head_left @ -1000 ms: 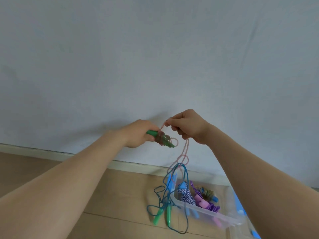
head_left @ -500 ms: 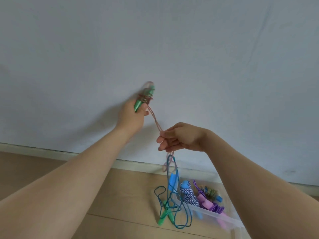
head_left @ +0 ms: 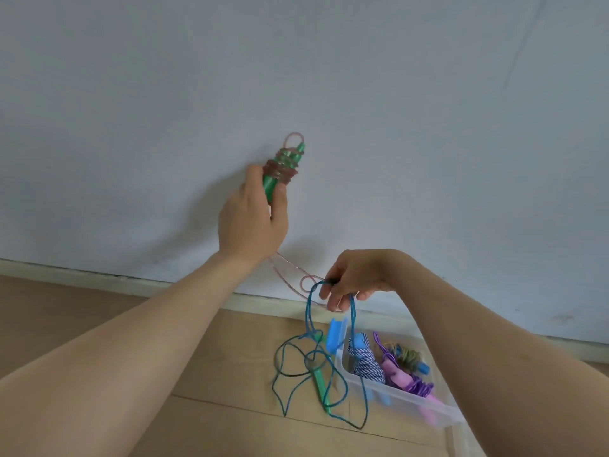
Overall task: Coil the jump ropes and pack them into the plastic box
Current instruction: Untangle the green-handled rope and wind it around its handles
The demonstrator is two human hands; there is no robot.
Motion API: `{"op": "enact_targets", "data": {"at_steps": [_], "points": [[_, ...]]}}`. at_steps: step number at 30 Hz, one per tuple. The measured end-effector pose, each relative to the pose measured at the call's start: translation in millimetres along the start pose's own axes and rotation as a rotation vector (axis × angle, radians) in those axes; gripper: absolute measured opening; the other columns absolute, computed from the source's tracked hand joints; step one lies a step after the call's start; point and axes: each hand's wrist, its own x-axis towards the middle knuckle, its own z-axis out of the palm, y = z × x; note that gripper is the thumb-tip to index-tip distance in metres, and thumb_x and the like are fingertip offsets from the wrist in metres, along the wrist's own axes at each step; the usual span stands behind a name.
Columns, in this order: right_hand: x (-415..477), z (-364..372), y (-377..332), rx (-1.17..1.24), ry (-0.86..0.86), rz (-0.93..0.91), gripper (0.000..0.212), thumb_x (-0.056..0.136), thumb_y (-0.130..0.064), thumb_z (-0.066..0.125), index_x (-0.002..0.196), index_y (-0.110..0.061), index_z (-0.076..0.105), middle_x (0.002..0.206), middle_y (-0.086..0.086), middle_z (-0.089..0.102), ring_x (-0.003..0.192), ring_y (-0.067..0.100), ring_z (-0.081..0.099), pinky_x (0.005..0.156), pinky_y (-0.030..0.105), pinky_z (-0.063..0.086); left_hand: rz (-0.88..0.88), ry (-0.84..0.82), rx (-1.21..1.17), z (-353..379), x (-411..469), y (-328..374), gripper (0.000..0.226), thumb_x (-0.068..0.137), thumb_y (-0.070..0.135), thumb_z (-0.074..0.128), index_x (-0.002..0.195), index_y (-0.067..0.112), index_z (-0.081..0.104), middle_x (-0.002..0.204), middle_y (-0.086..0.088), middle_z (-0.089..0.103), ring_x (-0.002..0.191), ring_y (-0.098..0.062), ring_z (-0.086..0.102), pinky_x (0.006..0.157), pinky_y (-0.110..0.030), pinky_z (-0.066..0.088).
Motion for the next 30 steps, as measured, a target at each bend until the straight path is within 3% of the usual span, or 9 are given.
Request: {"op": "enact_targets", "data": {"at_steps": [2, 6, 10, 14, 16, 19, 21, 26, 30], "points": [[2, -1, 2, -0.090, 0.056, 0.009, 0.022, 0.101, -0.016, 0.060, 0.115, -0.015, 0.077, 0.103, -0.003, 0.082, 0.105, 0.016, 0.075, 0.091, 0.035, 0.058, 0.089, -0.055, 0.068, 0, -6, -6, 0.024, 0.104, 0.029, 0.053, 0.114, 0.007, 0.051, 0.081, -0.005, 0.060, 0.064, -0.036, 0.054, 0.055, -0.035, 0.031], [5, -2, 2, -0.061, 0.156, 0.029, 0.026, 0.098, -0.011, 0.062, 0.119, -0.021, 0.073, 0.102, 0.004, 0.081, 0.111, 0.021, 0.073, 0.088, 0.034, 0.058, 0.166, -0.341, 0.244, 1, -14, -21, 0.028, 0.104, 0.036, 0.047, 0.117, 0.011, 0.044, 0.086, -0.015, 0.067, 0.066, -0.041, 0.060, 0.054, -0.037, 0.036], [0, -6, 5, 0.100, 0.135, 0.003, 0.025, 0.108, -0.026, 0.049, 0.122, -0.031, 0.070, 0.100, -0.010, 0.082, 0.098, 0.022, 0.072, 0.083, 0.035, 0.050, 0.153, -0.669, 0.335, 0, -24, -42, 0.023, 0.108, 0.041, 0.035, 0.112, 0.018, 0.032, 0.081, -0.008, 0.058, 0.062, -0.034, 0.052, 0.057, -0.042, 0.046], [0, -8, 12, 0.415, 0.079, -0.033, 0.026, 0.113, -0.024, 0.045, 0.128, -0.017, 0.065, 0.110, 0.010, 0.080, 0.093, 0.034, 0.079, 0.099, 0.051, 0.058, 0.166, -0.772, 0.414, -2, -27, -61, 0.022, 0.109, 0.040, 0.033, 0.111, 0.018, 0.030, 0.073, -0.001, 0.050, 0.059, -0.031, 0.054, 0.059, -0.044, 0.052], [1, -9, 14, 0.414, 0.053, -0.018, 0.026, 0.113, -0.024, 0.045, 0.129, -0.016, 0.065, 0.111, 0.012, 0.079, 0.078, 0.027, 0.075, 0.089, 0.045, 0.060, 0.183, -0.806, 0.464, -4, -29, -68, 0.022, 0.109, 0.040, 0.032, 0.112, 0.018, 0.029, 0.071, 0.000, 0.050, 0.056, -0.027, 0.053, 0.056, -0.041, 0.050], [5, -8, 18, 0.296, 0.047, 0.059, 0.026, 0.111, -0.029, 0.050, 0.125, -0.019, 0.069, 0.100, 0.011, 0.080, 0.058, 0.017, 0.046, 0.063, 0.031, 0.050, 0.243, -0.773, 0.588, -8, -31, -73, 0.026, 0.109, 0.039, 0.031, 0.116, 0.014, 0.032, 0.070, 0.002, 0.051, 0.054, -0.024, 0.047, 0.053, -0.037, 0.038], [7, -6, 16, 0.133, 0.091, 0.115, 0.027, 0.109, -0.030, 0.049, 0.120, -0.026, 0.074, 0.088, 0.007, 0.074, 0.058, 0.017, 0.037, 0.058, 0.029, 0.040, 0.282, -0.714, 0.639, -9, -31, -74, 0.027, 0.109, 0.038, 0.031, 0.118, 0.013, 0.033, 0.071, 0.002, 0.053, 0.055, -0.028, 0.047, 0.054, -0.036, 0.035], [22, -4, 5, -0.149, 0.166, 0.230, 0.029, 0.102, -0.025, 0.047, 0.122, -0.014, 0.065, 0.075, 0.003, 0.050, 0.059, 0.019, 0.033, 0.054, 0.030, 0.030, 0.397, -0.522, 0.634, -7, -29, -71, 0.030, 0.105, 0.039, 0.036, 0.117, 0.012, 0.039, 0.061, 0.000, 0.054, 0.046, -0.029, 0.041, 0.048, -0.032, 0.030], [26, 1, 4, 0.049, 0.154, 0.101, 0.026, 0.104, -0.036, 0.048, 0.128, -0.038, 0.058, 0.081, 0.005, 0.048, 0.064, 0.018, 0.036, 0.055, 0.030, 0.031, 0.378, -0.356, 0.554, -7, -24, -66, 0.032, 0.098, 0.039, 0.041, 0.110, 0.010, 0.044, 0.050, 0.000, 0.045, 0.037, -0.027, 0.035, 0.045, -0.027, 0.028]]}}
